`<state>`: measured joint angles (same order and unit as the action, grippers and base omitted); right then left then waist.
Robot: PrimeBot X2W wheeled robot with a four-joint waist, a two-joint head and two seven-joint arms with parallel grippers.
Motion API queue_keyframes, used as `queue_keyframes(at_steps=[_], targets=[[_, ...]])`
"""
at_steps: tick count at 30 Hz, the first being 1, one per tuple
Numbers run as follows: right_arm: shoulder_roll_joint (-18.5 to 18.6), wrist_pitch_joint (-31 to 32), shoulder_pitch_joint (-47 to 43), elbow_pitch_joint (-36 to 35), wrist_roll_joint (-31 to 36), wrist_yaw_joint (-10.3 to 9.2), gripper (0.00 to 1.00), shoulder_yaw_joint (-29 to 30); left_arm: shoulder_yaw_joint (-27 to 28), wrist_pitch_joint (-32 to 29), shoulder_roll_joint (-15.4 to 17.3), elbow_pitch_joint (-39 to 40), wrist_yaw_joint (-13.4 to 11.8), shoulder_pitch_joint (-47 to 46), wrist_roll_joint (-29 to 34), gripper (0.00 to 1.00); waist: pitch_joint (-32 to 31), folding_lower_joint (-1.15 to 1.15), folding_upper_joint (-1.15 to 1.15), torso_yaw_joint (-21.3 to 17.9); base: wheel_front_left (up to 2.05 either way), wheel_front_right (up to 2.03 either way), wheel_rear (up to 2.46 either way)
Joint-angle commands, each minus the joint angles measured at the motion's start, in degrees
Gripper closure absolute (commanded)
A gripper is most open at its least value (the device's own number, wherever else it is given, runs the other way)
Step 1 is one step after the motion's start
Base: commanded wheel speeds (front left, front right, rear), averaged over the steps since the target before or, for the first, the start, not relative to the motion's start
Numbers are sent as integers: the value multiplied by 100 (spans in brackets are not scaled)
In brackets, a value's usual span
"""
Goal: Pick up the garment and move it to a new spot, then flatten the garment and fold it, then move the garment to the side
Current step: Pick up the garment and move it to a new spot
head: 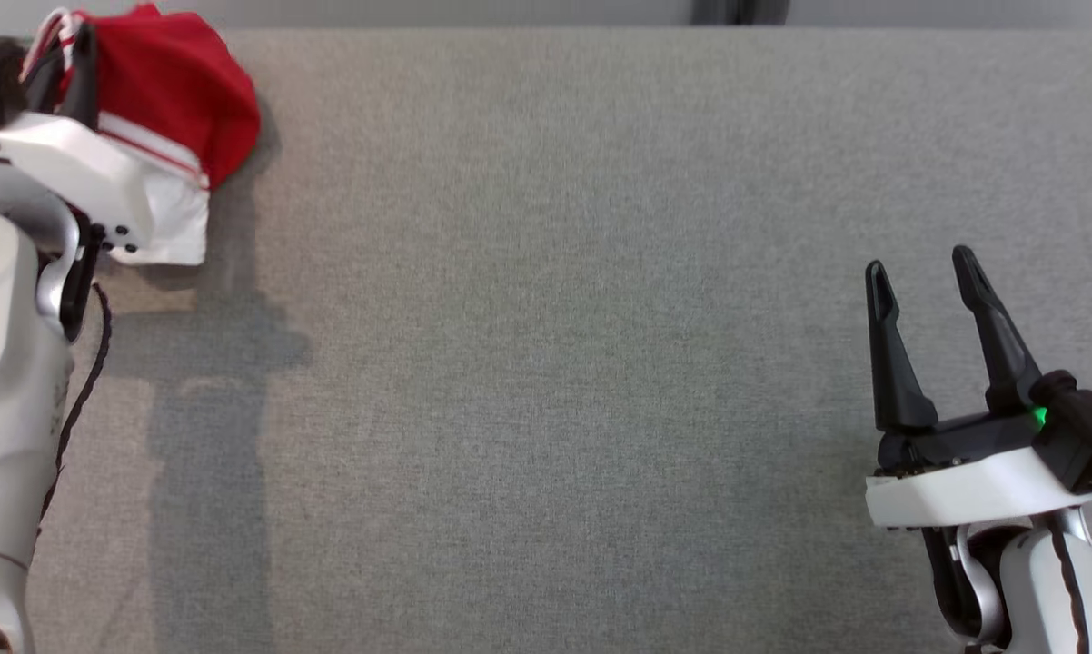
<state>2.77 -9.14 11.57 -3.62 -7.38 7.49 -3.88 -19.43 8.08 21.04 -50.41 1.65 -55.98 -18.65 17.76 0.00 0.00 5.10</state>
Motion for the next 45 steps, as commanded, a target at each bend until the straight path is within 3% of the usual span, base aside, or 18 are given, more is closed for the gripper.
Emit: queue_keyframes(at_steps=[1, 8, 13, 27, 35, 45], targets=[[26, -68, -96, 73, -72, 1, 0, 33, -68, -6, -25, 105, 52, -123, 71, 100, -353, 0, 0, -48, 0, 0, 0], [26, -271, -330, 433, -312, 1, 0, 144, -451, -203, -232, 756, 233, -370, 225, 100, -1003, 0, 0, -280, 0, 0, 0], [27, -357, -468, 599, -414, 2, 0, 260, -686, -369, -574, 1265, 310, -546, 209, 100, -1243, 0, 0, -513, 0, 0, 0], [25, -512, -486, 834, -557, 1, 0, 269, -1092, -451, -1548, 2020, 327, -987, -67, 100, -1251, 0, 0, -1227, 0, 0, 0], [26, -544, -492, 922, -569, 1, 0, 253, -1013, -312, -1422, 1563, 180, -49, -327, 100, -1126, 0, 0, -1359, 0, 0, 0], [27, -565, -389, 1070, -536, 1, 0, 231, -926, 204, -1189, 333, -77, 1528, -570, 100, -973, 0, 0, -1248, 0, 0, 0]])
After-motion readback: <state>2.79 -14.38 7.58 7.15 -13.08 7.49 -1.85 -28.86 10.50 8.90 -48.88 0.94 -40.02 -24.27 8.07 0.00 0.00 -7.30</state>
